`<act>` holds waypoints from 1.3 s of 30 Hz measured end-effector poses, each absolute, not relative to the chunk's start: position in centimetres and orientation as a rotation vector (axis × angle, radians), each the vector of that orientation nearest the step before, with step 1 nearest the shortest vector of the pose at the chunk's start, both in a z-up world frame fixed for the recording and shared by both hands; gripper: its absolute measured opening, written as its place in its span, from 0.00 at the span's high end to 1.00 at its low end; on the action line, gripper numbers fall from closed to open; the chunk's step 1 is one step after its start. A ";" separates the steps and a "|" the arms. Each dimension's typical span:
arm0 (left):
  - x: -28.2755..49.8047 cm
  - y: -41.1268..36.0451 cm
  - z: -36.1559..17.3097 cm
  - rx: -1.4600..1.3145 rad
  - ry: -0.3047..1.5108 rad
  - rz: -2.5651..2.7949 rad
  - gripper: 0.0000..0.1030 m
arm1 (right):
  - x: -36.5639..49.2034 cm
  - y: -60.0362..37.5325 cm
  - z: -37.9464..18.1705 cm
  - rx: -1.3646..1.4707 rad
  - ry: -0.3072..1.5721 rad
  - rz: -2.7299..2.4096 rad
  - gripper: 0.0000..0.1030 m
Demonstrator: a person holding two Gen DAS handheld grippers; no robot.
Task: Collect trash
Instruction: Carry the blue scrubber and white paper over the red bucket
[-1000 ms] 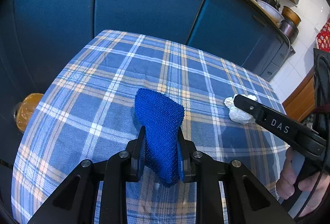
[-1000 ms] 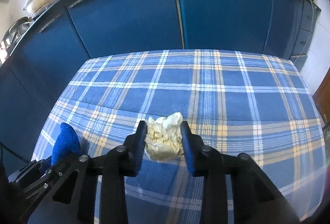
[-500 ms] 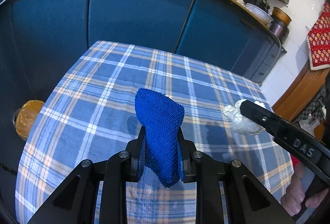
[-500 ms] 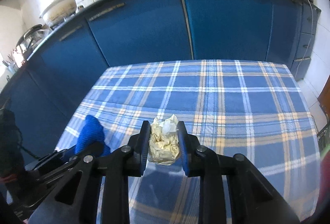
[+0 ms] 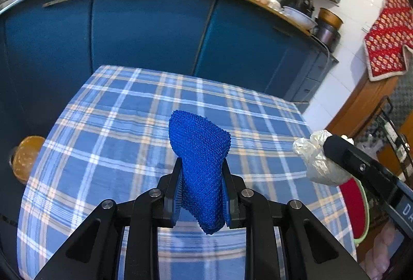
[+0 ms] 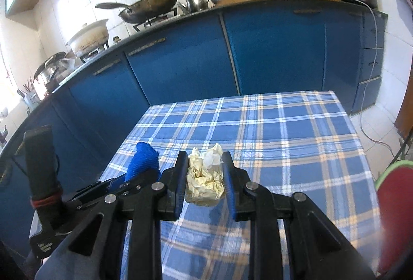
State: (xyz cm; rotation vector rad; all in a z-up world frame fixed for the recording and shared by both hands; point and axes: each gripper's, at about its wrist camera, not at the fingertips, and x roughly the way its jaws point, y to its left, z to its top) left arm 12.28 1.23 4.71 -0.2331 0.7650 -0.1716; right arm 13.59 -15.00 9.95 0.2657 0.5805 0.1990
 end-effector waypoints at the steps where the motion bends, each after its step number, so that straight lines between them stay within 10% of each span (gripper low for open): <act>1: 12.1 0.9 4.9 -0.229 0.763 -0.180 0.76 | 13.1 -15.3 10.1 0.269 0.574 0.196 0.72; 39: 7.0 -18.4 7.3 0.009 0.781 -0.564 0.75 | -0.8 -33.7 7.5 0.526 0.498 -0.135 0.71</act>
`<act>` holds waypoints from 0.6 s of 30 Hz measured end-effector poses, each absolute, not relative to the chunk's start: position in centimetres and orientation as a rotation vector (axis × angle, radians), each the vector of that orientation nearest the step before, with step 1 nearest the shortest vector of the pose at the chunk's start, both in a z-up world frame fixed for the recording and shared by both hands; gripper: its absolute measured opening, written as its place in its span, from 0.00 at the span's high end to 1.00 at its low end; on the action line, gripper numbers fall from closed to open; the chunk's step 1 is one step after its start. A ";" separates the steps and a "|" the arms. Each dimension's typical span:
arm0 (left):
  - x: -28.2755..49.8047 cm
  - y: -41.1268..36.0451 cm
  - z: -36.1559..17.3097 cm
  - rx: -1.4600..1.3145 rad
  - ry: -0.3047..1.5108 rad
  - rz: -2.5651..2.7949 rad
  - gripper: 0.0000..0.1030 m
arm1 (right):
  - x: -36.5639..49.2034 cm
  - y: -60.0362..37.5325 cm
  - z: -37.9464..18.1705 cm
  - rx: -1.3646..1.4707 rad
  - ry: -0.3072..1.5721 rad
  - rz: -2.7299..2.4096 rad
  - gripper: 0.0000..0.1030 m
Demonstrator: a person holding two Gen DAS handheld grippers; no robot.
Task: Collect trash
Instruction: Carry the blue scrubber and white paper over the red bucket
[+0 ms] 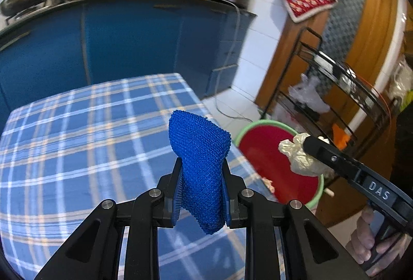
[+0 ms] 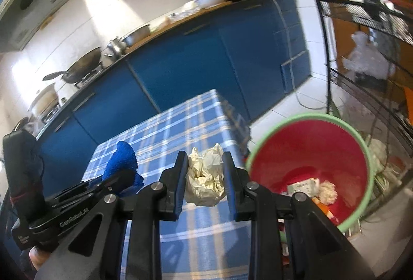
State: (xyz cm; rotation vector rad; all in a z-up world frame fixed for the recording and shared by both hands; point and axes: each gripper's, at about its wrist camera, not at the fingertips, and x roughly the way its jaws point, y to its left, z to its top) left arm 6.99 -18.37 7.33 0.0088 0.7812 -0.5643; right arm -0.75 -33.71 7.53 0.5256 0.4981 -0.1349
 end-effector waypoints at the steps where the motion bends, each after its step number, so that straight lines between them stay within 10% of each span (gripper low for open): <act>1: 6.9 -19.0 7.2 0.016 0.784 -0.577 0.75 | -1.0 -34.2 7.2 0.537 0.501 -0.145 0.71; 18: 6.3 -28.3 4.2 0.128 0.842 -0.726 0.75 | -3.9 -41.7 1.8 0.663 0.569 -0.314 0.69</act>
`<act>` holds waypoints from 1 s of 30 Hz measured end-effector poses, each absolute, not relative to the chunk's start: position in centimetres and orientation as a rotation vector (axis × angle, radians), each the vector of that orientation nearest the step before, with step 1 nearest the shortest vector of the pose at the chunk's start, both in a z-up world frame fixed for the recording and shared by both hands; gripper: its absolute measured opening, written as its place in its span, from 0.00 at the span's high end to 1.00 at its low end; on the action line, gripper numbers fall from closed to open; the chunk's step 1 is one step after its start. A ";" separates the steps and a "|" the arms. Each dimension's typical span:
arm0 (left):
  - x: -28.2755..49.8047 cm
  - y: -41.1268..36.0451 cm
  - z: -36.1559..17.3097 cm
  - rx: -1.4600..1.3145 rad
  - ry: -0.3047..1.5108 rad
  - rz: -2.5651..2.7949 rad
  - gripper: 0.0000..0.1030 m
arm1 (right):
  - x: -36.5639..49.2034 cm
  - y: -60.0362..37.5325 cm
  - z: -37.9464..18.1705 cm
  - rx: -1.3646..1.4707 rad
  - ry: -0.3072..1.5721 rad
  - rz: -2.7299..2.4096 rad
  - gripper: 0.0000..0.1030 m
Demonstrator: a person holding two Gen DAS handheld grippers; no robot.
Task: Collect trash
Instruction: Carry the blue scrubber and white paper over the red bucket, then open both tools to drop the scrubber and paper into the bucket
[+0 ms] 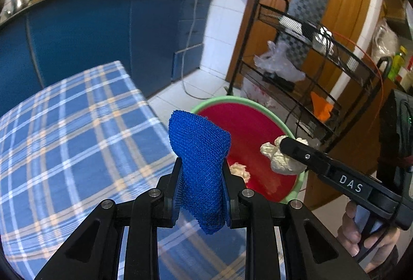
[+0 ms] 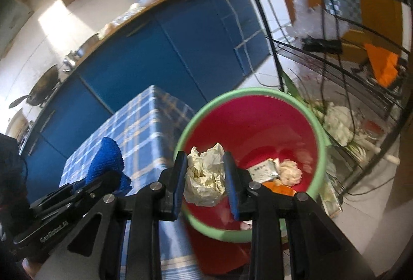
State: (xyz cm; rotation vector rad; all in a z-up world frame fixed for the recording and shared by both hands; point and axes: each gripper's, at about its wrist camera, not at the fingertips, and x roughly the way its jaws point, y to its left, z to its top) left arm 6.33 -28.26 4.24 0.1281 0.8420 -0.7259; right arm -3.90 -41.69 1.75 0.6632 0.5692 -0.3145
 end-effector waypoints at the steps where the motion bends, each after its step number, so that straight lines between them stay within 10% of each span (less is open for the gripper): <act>1: 6.4 -28.8 4.0 0.135 0.846 -0.732 0.75 | -3.9 -42.0 1.5 0.674 0.574 -0.318 0.68; 15: 6.1 -33.1 2.0 0.198 0.880 -0.801 0.50 | -4.6 -44.7 -1.0 0.749 0.606 -0.357 0.52; 30: 6.2 -30.8 3.1 0.157 0.858 -0.749 0.50 | -4.4 -44.1 -0.9 0.736 0.618 -0.336 0.37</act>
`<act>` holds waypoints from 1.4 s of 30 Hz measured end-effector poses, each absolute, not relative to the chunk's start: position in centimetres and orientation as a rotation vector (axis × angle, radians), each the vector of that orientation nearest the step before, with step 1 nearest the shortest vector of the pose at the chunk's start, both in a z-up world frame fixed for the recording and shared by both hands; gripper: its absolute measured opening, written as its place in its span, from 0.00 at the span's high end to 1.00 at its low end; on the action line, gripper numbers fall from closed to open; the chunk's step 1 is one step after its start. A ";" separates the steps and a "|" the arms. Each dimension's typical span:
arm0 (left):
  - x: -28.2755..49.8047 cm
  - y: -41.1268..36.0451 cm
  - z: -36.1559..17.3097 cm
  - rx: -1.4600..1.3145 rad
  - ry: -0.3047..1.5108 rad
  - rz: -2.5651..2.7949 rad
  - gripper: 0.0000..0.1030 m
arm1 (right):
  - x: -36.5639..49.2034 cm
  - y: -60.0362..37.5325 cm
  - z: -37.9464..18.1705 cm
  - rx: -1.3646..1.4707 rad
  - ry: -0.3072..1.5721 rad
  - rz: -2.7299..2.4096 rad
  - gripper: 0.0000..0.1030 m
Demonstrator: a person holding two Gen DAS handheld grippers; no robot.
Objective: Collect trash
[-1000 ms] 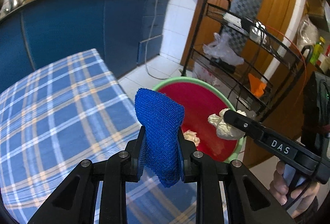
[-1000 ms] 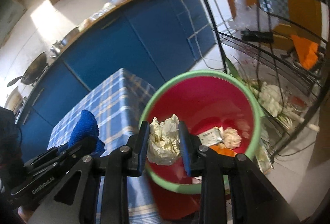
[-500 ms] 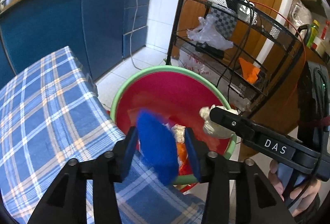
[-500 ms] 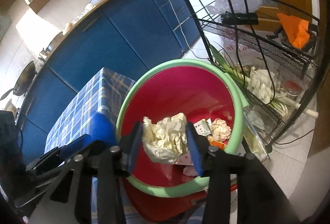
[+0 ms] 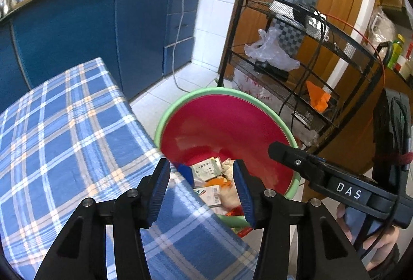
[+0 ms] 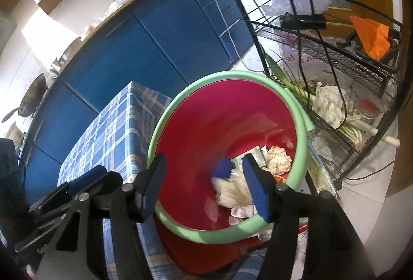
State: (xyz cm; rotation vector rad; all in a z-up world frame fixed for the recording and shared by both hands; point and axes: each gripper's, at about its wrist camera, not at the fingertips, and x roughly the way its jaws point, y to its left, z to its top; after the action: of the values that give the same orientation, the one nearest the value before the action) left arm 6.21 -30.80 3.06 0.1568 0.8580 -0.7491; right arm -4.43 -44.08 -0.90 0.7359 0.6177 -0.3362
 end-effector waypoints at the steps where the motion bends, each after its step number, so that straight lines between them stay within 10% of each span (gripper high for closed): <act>1: 6.2 -30.5 3.2 0.151 0.855 -0.744 0.50 | -4.4 -43.9 -0.8 0.732 0.618 -0.334 0.37; 42: 3.0 -5.9 9.0 -0.069 0.654 -0.216 0.37 | -0.9 -22.6 6.5 0.382 0.497 -0.042 0.26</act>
State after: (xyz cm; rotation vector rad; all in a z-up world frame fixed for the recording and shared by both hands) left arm 3.00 -5.86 9.03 -0.0689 0.6545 -0.2159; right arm -0.94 -22.60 6.49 0.3818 0.4968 -0.0418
